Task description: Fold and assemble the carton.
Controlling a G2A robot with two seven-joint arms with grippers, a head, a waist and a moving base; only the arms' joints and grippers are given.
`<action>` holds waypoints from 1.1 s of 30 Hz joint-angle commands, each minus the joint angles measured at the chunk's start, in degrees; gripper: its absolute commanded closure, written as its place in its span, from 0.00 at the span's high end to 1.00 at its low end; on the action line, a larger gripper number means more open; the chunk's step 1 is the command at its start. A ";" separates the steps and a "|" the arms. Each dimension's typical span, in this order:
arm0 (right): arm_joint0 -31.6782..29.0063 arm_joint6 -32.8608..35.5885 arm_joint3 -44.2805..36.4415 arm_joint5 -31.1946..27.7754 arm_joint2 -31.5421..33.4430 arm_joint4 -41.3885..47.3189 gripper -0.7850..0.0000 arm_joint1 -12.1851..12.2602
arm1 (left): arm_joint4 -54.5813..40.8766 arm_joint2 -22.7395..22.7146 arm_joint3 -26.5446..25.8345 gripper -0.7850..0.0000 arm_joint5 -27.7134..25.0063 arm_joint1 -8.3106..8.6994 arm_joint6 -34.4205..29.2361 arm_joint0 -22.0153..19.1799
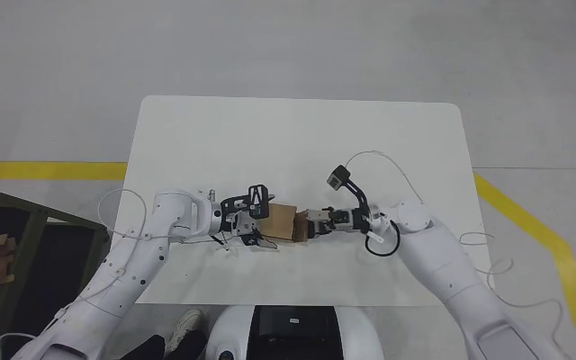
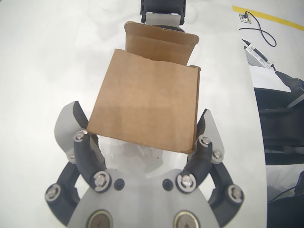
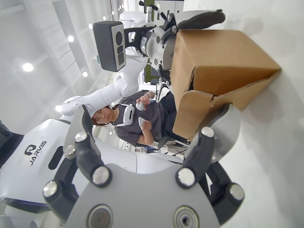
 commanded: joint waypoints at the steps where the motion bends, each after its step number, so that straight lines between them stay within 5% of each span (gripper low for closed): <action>1: -0.31 -0.93 -1.08 -0.02 0.17 -1.85 1.00 0.14 | -0.05 -0.02 0.06 1.00 -0.02 0.00 -0.08 -0.01; 4: -0.89 -1.89 -2.46 0.23 0.61 -3.18 0.96 0.32 | -0.13 -0.05 0.10 1.00 -0.02 0.00 -0.07 0.01; 8: -1.63 -2.73 -3.69 0.34 1.23 -3.76 0.52 0.48 | -0.23 -0.09 0.12 1.00 -0.03 0.01 -0.07 0.04; 16: -2.19 -2.85 -4.23 1.11 1.65 -4.97 0.48 0.58 | -0.09 -0.49 -0.08 1.00 -0.03 0.15 0.02 0.27; 33: -1.32 -5.04 -1.06 3.74 0.12 -9.63 0.22 -0.10 | -0.18 -0.52 -0.77 1.00 0.17 0.20 -0.42 0.56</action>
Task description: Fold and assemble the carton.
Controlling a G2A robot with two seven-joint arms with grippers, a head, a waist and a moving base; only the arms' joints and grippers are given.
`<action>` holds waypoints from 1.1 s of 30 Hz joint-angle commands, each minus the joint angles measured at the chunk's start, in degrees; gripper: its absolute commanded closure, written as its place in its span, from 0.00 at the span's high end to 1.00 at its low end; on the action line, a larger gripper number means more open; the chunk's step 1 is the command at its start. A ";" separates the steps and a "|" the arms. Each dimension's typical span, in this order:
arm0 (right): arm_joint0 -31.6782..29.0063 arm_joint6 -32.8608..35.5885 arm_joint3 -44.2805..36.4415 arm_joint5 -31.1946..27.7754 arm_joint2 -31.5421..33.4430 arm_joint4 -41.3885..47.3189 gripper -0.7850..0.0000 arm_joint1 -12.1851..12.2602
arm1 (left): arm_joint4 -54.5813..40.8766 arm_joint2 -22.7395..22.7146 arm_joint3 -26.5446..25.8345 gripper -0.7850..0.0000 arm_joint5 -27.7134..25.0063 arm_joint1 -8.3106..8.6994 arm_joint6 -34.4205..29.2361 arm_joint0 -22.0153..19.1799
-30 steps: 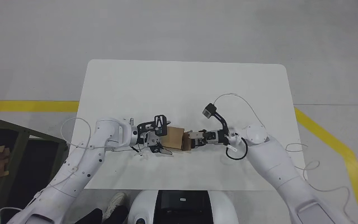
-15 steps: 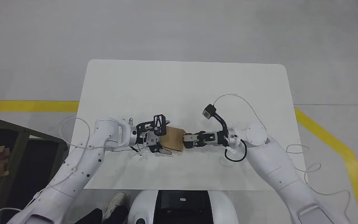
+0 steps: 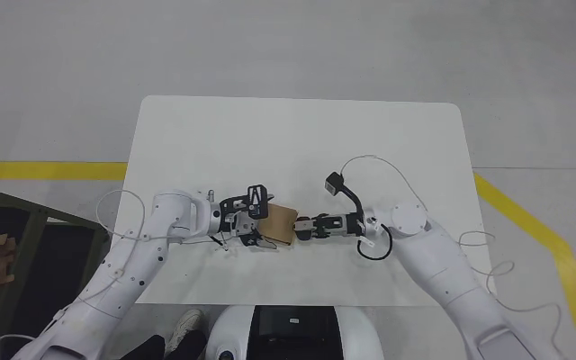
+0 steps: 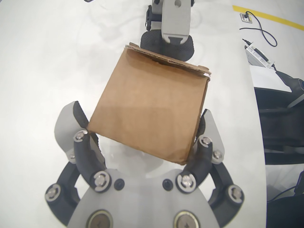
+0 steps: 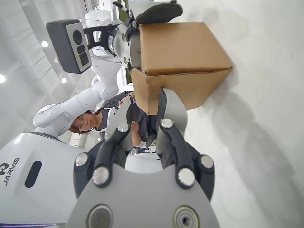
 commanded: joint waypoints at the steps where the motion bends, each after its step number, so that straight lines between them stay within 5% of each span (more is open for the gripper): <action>1: 0.09 -0.39 0.28 0.05 -0.10 -0.56 0.21 -0.07 | 0.01 0.04 -0.15 1.00 0.09 -0.01 -0.15 -0.01; 33: -2.86 -1.21 -4.52 1.42 4.43 -6.00 0.22 1.84 | -0.06 0.27 -0.04 1.00 0.29 -0.09 -0.74 -0.07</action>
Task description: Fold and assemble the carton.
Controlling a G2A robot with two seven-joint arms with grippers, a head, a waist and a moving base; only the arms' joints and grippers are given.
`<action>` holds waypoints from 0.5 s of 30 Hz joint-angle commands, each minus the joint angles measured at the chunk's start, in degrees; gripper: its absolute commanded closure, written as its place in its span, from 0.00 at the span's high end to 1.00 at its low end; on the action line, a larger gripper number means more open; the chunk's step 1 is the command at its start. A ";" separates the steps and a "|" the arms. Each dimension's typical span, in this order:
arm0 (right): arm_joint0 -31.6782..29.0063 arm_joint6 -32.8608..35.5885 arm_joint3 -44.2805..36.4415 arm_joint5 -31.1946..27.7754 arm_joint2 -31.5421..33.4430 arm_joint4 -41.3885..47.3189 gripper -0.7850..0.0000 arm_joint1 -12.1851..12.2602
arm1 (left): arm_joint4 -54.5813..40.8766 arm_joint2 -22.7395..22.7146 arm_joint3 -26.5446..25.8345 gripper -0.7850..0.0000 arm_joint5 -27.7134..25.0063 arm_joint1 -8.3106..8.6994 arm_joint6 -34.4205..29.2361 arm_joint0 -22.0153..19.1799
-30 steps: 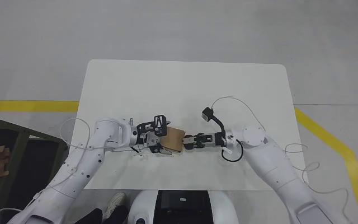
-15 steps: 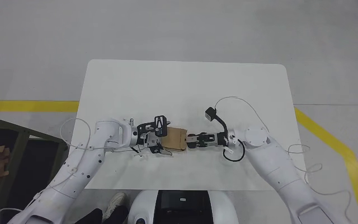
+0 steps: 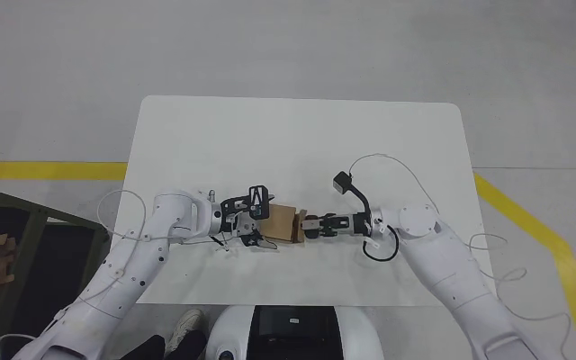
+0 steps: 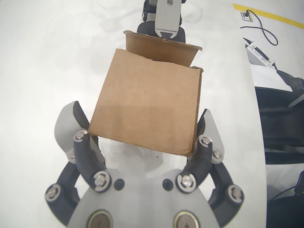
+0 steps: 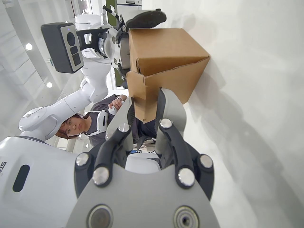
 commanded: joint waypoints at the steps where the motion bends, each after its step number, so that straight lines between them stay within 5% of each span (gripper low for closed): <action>1: -0.10 -0.09 -0.22 0.27 -0.09 -0.31 0.22 0.01 | -0.05 -0.01 -0.02 1.00 0.01 0.00 -0.06 0.01; 15: -0.07 -2.60 -1.59 1.12 -0.78 -3.71 0.16 -0.07 | -0.20 -0.37 -0.19 1.00 -0.33 0.14 -0.16 0.31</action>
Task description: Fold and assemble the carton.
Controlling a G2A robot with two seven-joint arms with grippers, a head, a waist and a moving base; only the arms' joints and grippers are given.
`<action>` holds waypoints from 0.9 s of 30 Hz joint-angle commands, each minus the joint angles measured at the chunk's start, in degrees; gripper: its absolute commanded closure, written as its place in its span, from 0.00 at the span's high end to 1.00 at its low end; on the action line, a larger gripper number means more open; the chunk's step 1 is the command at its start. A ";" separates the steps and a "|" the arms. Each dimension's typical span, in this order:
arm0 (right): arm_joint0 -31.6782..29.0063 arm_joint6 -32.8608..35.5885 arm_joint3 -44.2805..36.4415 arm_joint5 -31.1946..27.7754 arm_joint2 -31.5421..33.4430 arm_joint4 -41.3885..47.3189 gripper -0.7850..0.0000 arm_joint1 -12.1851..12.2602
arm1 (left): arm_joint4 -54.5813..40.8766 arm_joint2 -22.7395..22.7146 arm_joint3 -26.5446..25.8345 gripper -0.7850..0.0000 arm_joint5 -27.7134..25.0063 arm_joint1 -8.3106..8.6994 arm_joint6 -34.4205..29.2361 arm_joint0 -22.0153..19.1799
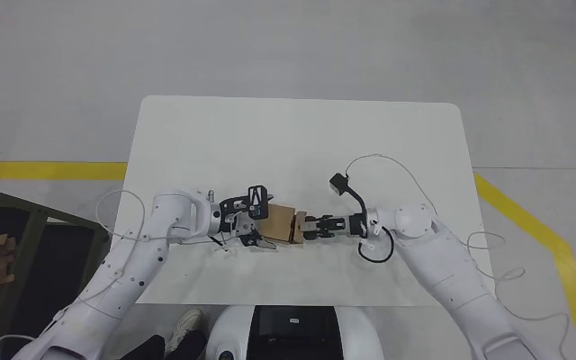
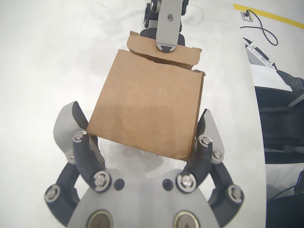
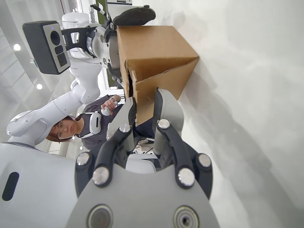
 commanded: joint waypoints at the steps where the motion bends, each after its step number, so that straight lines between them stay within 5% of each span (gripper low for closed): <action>1: -0.03 -0.24 -0.55 0.19 0.02 -0.30 0.16 0.02 | -0.05 0.00 -0.02 1.00 -0.02 0.00 -0.02 0.03; 21: 1.06 -1.64 -3.71 3.01 -1.54 -2.82 0.13 -0.43 | -0.28 0.09 0.02 1.00 -0.14 0.00 -0.02 -0.10; 27: 1.45 -1.83 -3.56 3.14 -1.87 -2.89 0.19 -0.61 | -0.37 0.34 0.15 1.00 -0.14 -0.02 -0.10 -0.14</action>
